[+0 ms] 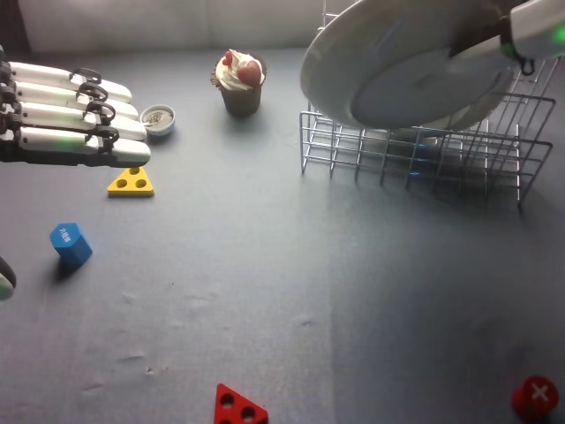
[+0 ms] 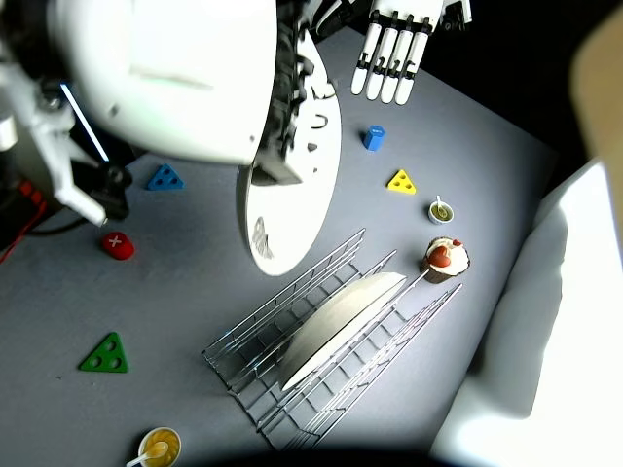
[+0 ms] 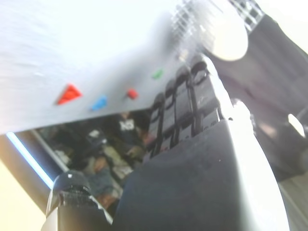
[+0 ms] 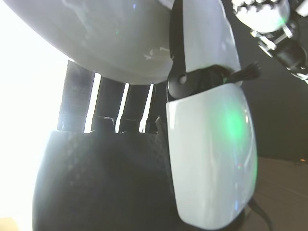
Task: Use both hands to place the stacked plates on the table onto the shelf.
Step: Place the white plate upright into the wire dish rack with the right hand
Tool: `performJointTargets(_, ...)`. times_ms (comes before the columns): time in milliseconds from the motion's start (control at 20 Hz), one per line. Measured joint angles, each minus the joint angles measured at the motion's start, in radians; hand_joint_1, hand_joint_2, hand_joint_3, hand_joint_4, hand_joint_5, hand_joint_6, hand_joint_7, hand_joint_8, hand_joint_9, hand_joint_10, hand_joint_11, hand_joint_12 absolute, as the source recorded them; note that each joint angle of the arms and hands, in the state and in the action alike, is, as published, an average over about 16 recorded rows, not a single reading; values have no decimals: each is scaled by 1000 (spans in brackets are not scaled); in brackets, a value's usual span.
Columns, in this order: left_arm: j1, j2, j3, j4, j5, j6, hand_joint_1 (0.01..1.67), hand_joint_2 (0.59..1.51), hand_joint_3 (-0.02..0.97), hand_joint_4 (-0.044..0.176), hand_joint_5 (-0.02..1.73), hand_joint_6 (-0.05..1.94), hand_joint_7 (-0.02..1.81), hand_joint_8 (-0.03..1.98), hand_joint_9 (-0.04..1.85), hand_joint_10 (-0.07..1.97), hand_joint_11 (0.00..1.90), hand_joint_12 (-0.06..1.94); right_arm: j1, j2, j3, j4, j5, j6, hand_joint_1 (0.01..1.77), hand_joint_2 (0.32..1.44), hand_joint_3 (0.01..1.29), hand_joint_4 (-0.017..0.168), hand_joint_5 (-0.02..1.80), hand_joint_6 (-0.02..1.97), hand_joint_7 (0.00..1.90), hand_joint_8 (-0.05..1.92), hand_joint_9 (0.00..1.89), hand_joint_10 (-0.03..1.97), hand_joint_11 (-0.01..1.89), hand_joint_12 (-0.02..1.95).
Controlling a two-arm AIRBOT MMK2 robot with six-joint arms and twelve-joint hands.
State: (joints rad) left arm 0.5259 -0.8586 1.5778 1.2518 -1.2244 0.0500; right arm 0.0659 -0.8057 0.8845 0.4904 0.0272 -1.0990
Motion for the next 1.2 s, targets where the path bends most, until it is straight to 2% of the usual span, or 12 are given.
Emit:
performJointTargets(600,-17,-18,-16,-7,29,-10,55,934,17,-1,77,8,118,3,118,9,118,10,-8,-1,85,64,5,-11,1456,934,12,-7,944,859,1138,472,1194,582,1039,1282)
performJointTargets(1200,-25,-22,-32,-32,40,-9,70,935,17,-1,83,8,108,3,115,9,114,10,-57,-43,150,217,13,-14,1467,936,12,-7,935,870,1130,513,1176,586,1028,1298)
